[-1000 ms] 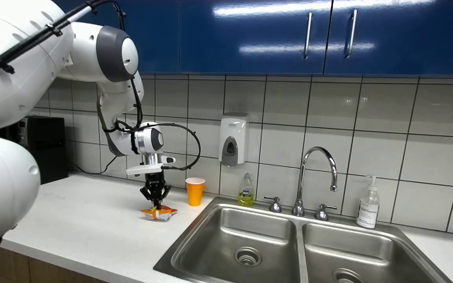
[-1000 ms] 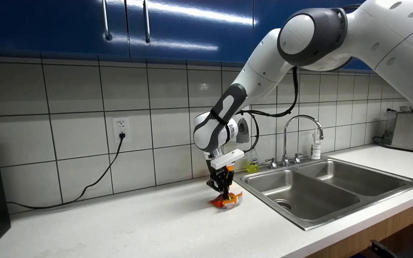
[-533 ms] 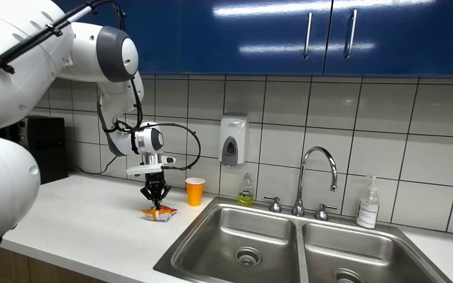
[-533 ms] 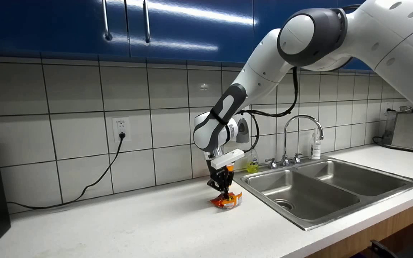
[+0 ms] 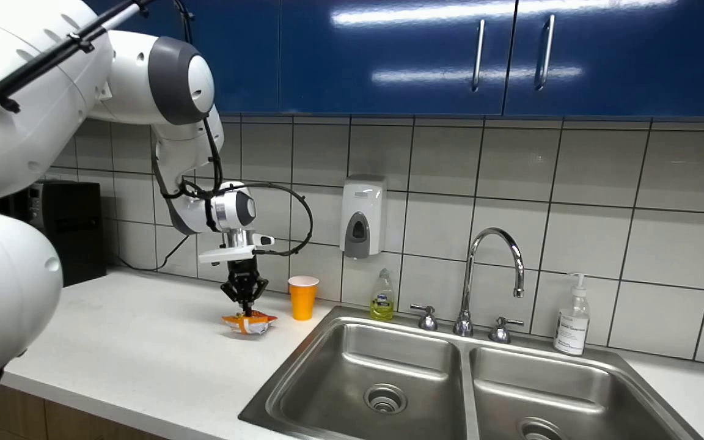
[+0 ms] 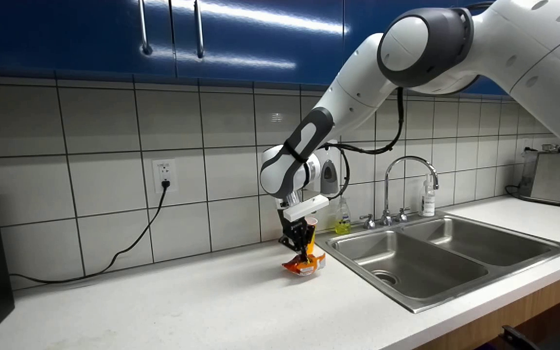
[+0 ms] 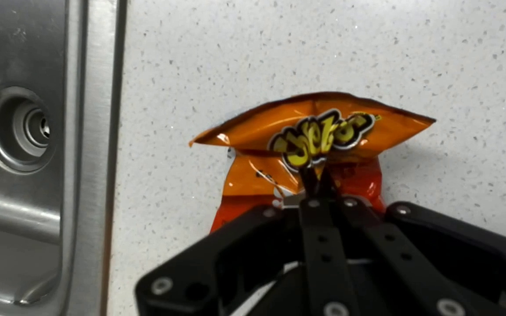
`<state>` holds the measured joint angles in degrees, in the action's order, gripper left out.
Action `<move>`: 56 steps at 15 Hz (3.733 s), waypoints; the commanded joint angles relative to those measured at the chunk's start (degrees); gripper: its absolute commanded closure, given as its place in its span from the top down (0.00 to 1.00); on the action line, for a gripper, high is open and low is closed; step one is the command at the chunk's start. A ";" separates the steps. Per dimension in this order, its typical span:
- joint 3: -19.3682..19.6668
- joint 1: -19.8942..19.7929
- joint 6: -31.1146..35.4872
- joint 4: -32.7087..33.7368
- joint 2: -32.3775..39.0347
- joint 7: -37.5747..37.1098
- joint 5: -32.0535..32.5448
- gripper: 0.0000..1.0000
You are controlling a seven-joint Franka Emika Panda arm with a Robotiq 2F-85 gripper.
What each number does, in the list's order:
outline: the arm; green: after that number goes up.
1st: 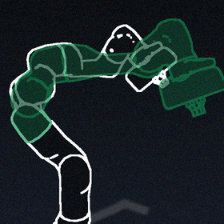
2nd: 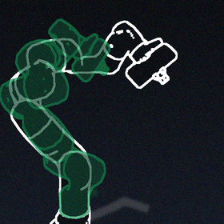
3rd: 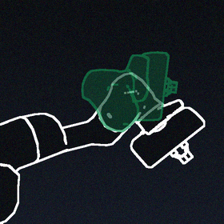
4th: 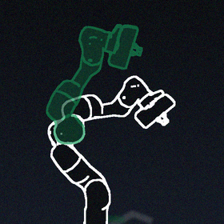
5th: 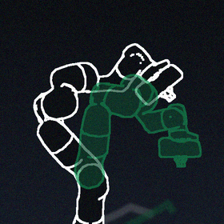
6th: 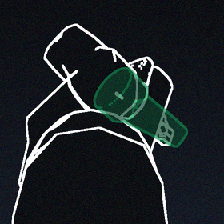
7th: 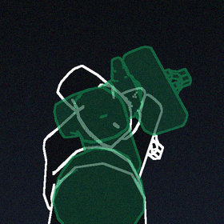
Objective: Put the orange packet in the left sink
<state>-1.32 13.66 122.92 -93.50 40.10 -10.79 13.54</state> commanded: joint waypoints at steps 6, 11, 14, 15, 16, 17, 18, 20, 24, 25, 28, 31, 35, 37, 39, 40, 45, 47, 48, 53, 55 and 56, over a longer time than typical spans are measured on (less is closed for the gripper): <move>0.78 -0.88 -2.13 -0.75 -3.66 -0.60 -1.09 0.00; 2.34 -2.88 -1.32 -2.14 -5.31 -1.16 -2.01 0.00; 3.37 -4.65 -0.71 -3.54 -6.47 -1.52 -2.74 0.00; 3.62 -5.25 -0.52 -4.02 -6.83 -1.56 -3.03 0.00; 4.02 -5.84 -0.33 -4.74 -7.39 -1.71 -3.37 0.00; 4.33 -6.43 -0.09 -5.33 -7.81 -1.79 -3.66 0.00; 4.68 -6.99 0.15 -6.03 -8.30 -1.86 -3.89 0.00; 5.21 -8.20 0.53 -7.53 -9.39 -1.86 -4.50 0.00; 6.48 -10.59 1.77 -10.94 -11.70 -2.07 -5.56 0.00; 6.79 -11.09 2.10 -11.86 -12.32 -2.17 -5.80 0.00; 8.05 -12.87 3.53 -14.91 -14.19 -2.46 -6.27 0.00; 9.34 -14.75 5.08 -18.06 -15.89 -2.36 -6.61 0.00; 10.93 -16.75 7.12 -21.12 -17.06 -2.45 -6.66 0.00; 11.77 -17.43 8.07 -21.91 -16.75 -2.76 -6.38 0.00; 12.36 -18.03 9.23 -22.33 -15.87 -2.73 -6.34 0.00; 12.56 -18.28 9.75 -22.46 -15.42 -2.69 -6.36 0.00; 13.22 -18.42 12.48 -22.19 -12.36 -2.95 -5.91 0.00; 13.46 -18.16 13.48 -21.82 -10.92 -3.54 -5.79 0.00; 13.56 -18.06 14.00 -21.63 -10.18 -3.88 -5.74 0.00; 14.10 -17.48 15.61 -19.74 -5.88 -4.93 -5.45 0.00; 14.22 -17.36 16.18 -18.59 -3.73 -5.23 -5.55 0.00; 14.22 -17.37 16.50 -18.03 -2.67 -5.26 -5.69 0.00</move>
<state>12.09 -4.38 138.68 -114.18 34.23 -14.26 7.40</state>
